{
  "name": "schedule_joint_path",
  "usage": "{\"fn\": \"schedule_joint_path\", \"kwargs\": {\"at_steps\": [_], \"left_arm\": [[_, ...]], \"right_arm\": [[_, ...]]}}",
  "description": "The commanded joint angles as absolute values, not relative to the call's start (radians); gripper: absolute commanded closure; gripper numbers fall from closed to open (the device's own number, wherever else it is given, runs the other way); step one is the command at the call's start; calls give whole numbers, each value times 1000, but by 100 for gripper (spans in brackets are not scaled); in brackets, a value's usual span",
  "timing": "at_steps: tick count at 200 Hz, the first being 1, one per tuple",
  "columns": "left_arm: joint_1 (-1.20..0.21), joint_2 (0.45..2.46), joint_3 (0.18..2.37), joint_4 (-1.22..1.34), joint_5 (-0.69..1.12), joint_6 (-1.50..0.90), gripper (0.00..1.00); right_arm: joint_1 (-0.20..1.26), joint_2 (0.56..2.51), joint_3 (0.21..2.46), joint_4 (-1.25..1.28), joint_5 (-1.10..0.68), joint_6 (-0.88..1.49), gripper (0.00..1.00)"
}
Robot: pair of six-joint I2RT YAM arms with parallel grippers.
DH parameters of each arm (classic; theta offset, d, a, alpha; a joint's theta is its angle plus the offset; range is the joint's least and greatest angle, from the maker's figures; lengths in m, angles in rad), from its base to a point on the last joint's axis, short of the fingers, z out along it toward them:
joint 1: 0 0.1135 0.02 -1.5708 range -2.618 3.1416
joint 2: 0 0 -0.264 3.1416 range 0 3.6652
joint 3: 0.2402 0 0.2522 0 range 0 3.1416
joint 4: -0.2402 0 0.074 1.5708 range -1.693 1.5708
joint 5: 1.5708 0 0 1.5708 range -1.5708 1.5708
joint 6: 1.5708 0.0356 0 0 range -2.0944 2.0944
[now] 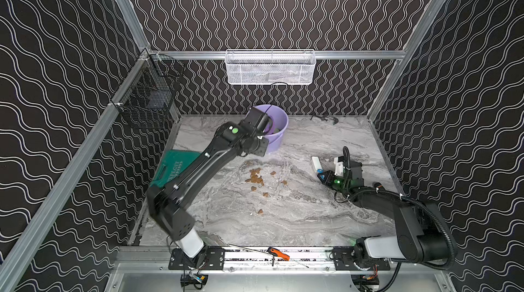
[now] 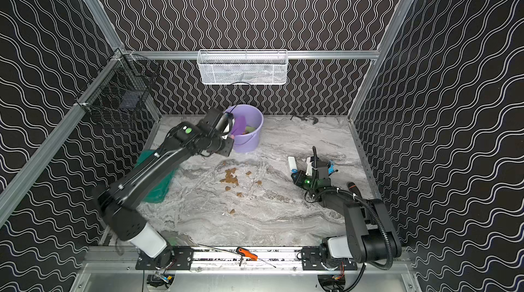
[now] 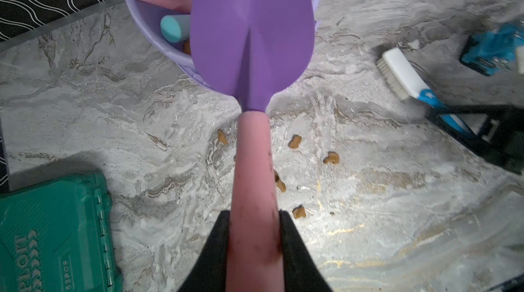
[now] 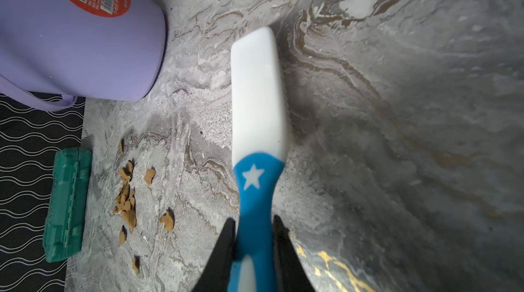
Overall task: Brush the soil off the hand trowel and place it into the bucket
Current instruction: Place the hand trowel in the bucket, then reset both arms
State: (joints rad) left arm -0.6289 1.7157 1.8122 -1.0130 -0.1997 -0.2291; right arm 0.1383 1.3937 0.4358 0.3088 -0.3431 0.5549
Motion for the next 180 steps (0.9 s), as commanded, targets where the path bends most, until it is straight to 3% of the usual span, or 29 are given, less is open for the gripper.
{"fn": "schedule_joint_path", "kwargs": {"at_steps": [1, 42, 60, 76, 131, 180], "left_arm": [[-591, 1806, 1895, -1038, -144, -174, 100], [-560, 1988, 2071, -1056, -120, -160, 100], [-559, 2043, 2145, -1083, -117, -153, 68], [-559, 2062, 2184, -1101, -130, -144, 53], [-555, 1932, 2172, -1077, -159, -136, 44], [-555, 1654, 1916, -970, -101, -187, 42]], "right_arm": [[141, 1382, 421, 263, -350, 578, 87], [144, 1374, 406, 264, -344, 574, 86], [146, 1382, 402, 262, -345, 574, 83], [149, 1386, 397, 265, -342, 576, 80], [169, 1407, 397, 261, -310, 578, 65], [176, 1399, 411, 215, -270, 580, 56]]}}
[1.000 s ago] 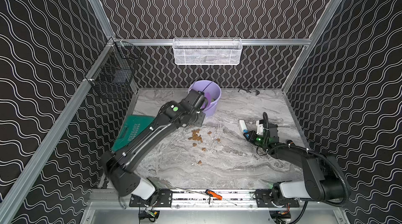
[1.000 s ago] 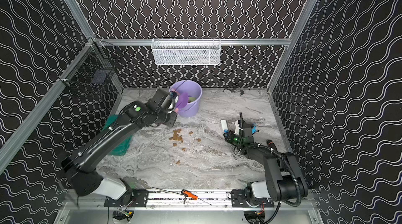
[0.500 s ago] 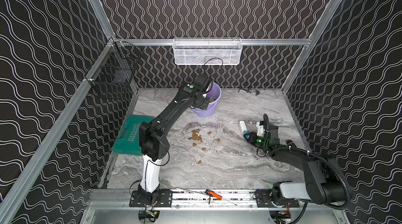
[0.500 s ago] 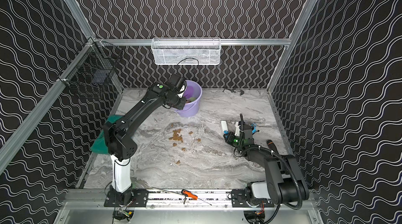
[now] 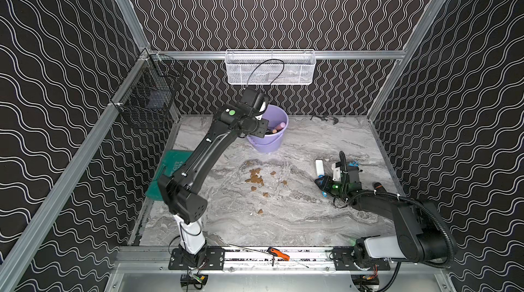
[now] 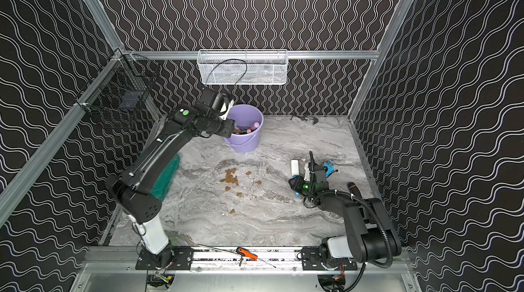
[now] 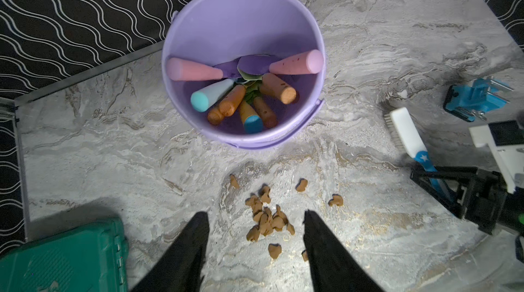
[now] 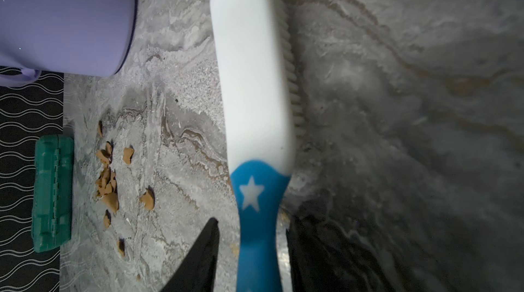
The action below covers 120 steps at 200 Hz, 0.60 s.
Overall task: Brush the soil off the hand trowel and place it into the bucket
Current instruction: Reset both arms
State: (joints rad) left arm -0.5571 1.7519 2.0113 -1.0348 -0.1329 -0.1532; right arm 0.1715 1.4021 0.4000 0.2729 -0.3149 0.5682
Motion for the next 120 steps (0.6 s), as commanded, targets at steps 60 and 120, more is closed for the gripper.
{"fn": "schedule_joint_path", "kwargs": {"at_steps": [60, 120], "left_arm": [[-556, 1461, 1691, -941, -115, -222, 40], [-555, 1418, 1599, -896, -122, -225, 25]], "right_arm": [[182, 1359, 447, 123, -219, 583, 52], [184, 1233, 472, 17, -223, 584, 46]]}}
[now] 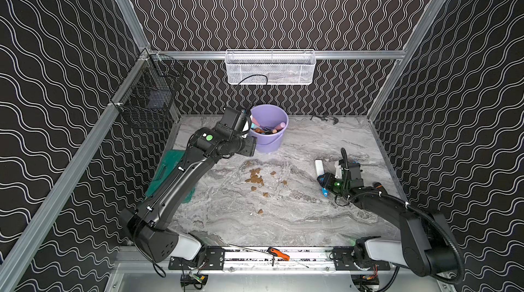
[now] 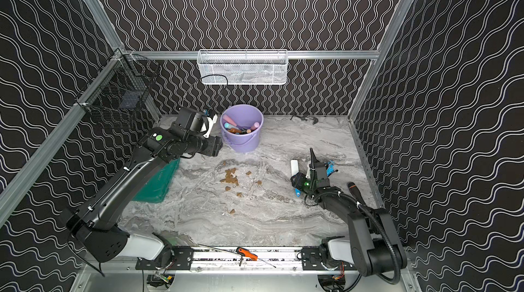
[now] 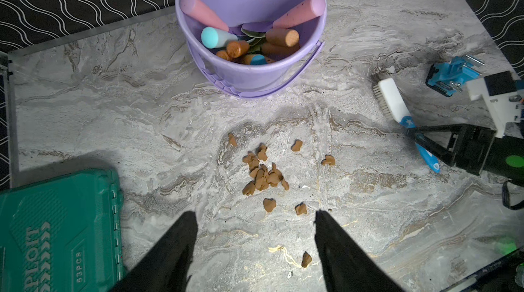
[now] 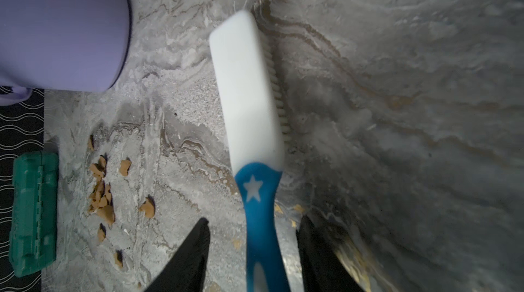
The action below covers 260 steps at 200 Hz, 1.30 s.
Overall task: Brush the soil off the hand trowel and place it into the bucket
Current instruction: Reset both arms
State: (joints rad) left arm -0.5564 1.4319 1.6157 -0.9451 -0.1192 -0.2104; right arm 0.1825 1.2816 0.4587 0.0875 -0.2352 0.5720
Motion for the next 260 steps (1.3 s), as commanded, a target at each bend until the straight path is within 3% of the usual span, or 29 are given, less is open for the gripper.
{"fn": "schedule_joint_path", "kwargs": {"at_steps": [1, 17, 22, 26, 32, 42, 45, 72, 94, 125, 151, 177, 191, 203, 210, 226, 260], "left_arm": [[-555, 1417, 1599, -896, -123, -225, 24], [-556, 1392, 1574, -877, -150, -230, 12], [-557, 1380, 1562, -872, -163, -235, 2], [-555, 1367, 1547, -860, -176, -240, 1], [-555, 1342, 1515, -832, -199, -247, 1], [-555, 1290, 1440, -773, -265, -265, 1], [-556, 1272, 1413, -751, -293, -272, 1], [-556, 1118, 1081, -488, -580, -276, 1], [-557, 1039, 753, -77, -711, -114, 1], [-503, 1164, 465, 533, -905, 195, 1], [-313, 1416, 347, 928, -730, 154, 1], [-259, 1656, 331, 1196, -591, 160, 1], [-203, 1580, 364, 966, -459, 72, 1], [-95, 1647, 357, 1023, -287, 19, 1], [-83, 1689, 341, 1137, -275, 37, 1], [-84, 1657, 346, 1061, -251, 26, 1], [-91, 1665, 351, 1074, -275, 36, 1]], "right_arm": [[184, 1229, 472, 13, -223, 584, 46], [184, 1159, 481, -53, -198, 591, 44], [184, 1132, 484, -77, -189, 591, 40], [184, 1111, 489, -99, -182, 593, 36], [184, 1072, 498, -132, -168, 592, 29], [184, 1010, 515, -181, -148, 589, 4], [184, 994, 524, -196, -140, 585, 1], [184, 887, 593, -274, -110, 530, 1], [184, 881, 634, -274, -86, 483, 1], [184, 918, 694, -283, -34, 442, 1], [192, 859, 644, -165, -26, 392, 1], [195, 825, 608, -95, 64, 337, 1], [195, 805, 582, -45, 171, 277, 1], [193, 795, 540, 48, 311, 232, 1], [192, 794, 502, 118, 377, 185, 1], [172, 839, 416, 347, 504, 85, 1], [68, 1218, 256, 894, 375, 49, 1]]}}
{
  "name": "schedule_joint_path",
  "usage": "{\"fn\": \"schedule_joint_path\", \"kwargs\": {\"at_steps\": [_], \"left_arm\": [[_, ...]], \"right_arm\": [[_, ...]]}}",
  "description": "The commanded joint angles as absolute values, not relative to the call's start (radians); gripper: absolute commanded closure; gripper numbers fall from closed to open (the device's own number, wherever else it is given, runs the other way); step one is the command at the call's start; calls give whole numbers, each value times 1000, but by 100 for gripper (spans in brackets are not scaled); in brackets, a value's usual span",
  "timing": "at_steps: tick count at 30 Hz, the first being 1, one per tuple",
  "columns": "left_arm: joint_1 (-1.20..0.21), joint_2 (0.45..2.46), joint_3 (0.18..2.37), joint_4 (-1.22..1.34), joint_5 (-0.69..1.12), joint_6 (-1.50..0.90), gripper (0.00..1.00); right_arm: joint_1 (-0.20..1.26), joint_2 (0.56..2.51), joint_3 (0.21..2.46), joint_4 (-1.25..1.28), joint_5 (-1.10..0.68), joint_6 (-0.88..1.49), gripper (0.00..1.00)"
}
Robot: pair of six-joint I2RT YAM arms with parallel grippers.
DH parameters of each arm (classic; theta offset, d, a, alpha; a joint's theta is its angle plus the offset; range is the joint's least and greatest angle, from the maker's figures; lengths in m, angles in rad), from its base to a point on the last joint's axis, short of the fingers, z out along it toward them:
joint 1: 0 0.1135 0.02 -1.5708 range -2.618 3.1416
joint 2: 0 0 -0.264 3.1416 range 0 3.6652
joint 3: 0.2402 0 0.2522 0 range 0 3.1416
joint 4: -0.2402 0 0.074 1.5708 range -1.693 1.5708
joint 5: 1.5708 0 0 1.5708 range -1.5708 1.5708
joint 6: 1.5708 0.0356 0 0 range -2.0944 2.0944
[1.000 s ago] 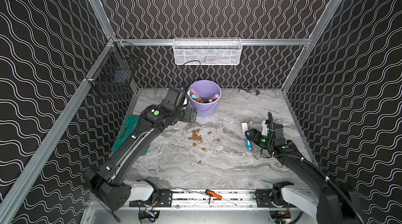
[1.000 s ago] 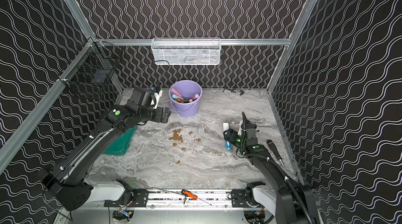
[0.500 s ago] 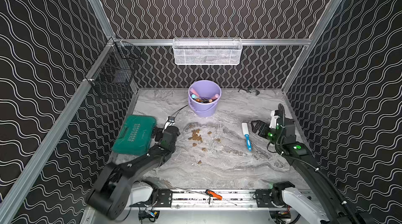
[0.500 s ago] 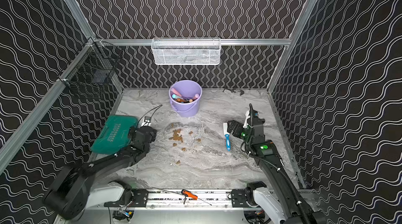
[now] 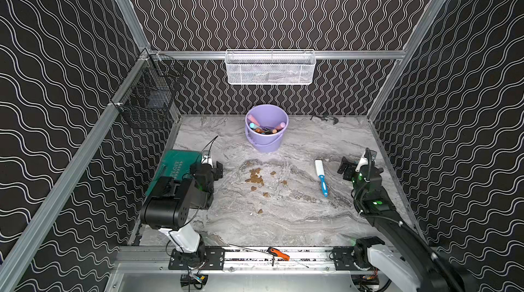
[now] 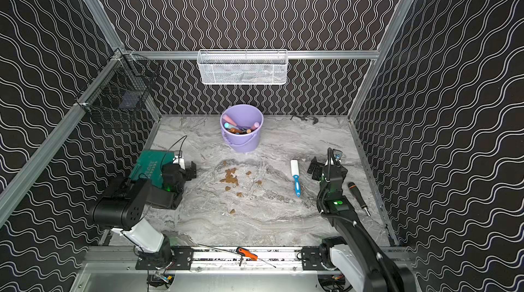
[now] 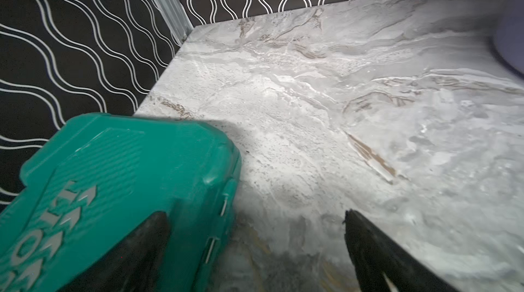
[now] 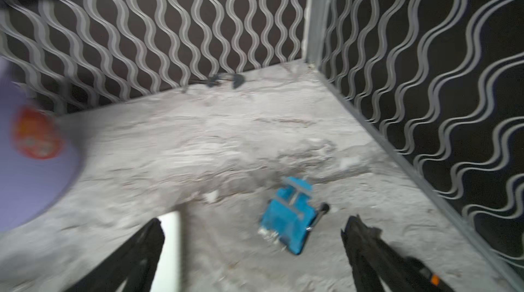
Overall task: Brush the soil off the hand trowel and place it into the bucket
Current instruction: Reset both arms
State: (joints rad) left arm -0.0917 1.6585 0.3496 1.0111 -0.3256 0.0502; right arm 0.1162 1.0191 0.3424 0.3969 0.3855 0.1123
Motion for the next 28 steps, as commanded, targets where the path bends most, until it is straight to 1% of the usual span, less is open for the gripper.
{"fn": "schedule_joint_path", "kwargs": {"at_steps": [1, 2, 3, 4, 5, 7, 9, 11, 12, 15, 19, 22, 24, 28], "left_arm": [[-91, 1663, 352, 1069, -275, 34, 1], [-92, 1658, 353, 1052, -274, 32, 1], [-92, 1666, 351, 1078, -275, 37, 1], [-92, 1665, 351, 1074, -276, 37, 1], [-92, 1660, 353, 1055, -275, 35, 1], [-94, 1668, 352, 1076, -280, 41, 1], [-95, 1665, 354, 1064, -282, 38, 1], [-97, 1665, 354, 1063, -282, 38, 1], [-97, 1665, 354, 1066, -283, 40, 1], [-97, 1667, 355, 1070, -283, 41, 1], [-103, 1668, 357, 1070, -289, 45, 1], [-103, 1668, 356, 1068, -290, 44, 1], [-102, 1668, 356, 1071, -291, 45, 1], [-103, 1667, 355, 1070, -291, 46, 1]], "right_arm": [[67, 1236, 250, 915, 373, 48, 1], [62, 1339, 223, 1069, 365, 42, 0], [65, 1401, 217, 1180, 384, -14, 0], [73, 1438, 221, 1206, 345, -33, 1], [64, 1463, 241, 1159, 327, -18, 0], [21, 1517, 225, 1216, 228, 7, 0], [18, 1573, 225, 1310, 265, -5, 0], [5, 1526, 275, 1115, 270, 48, 0], [-4, 1519, 271, 1120, 253, 52, 0], [-5, 1559, 240, 1259, 262, 22, 0], [-5, 1527, 264, 1152, 266, 42, 0], [-6, 1559, 266, 1200, 252, 36, 0], [-8, 1547, 270, 1167, 252, 43, 0], [-8, 1548, 247, 1229, 255, 26, 0]]}}
